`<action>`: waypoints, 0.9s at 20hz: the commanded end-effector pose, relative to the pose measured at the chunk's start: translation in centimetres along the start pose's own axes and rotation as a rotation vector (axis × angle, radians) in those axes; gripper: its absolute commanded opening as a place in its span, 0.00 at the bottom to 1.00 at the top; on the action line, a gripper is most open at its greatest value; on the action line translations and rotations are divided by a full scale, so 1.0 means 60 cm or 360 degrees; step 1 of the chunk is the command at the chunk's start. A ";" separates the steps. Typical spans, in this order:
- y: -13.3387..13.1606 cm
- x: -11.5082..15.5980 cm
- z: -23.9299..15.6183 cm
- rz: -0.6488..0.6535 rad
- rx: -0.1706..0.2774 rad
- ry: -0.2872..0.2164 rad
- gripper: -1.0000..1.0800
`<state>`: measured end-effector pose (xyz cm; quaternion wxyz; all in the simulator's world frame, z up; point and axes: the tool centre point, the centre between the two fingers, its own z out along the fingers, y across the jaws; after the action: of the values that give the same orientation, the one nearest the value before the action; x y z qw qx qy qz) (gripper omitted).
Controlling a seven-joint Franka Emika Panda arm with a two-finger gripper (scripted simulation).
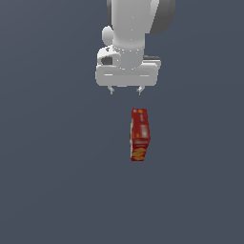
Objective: Pick up the object and move it to a goal position.
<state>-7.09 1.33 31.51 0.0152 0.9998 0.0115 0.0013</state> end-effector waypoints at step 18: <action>0.022 0.020 0.004 0.0046 -0.0020 0.0003 0.96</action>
<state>-6.01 -0.22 31.53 0.0218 0.9998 -0.0032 0.0029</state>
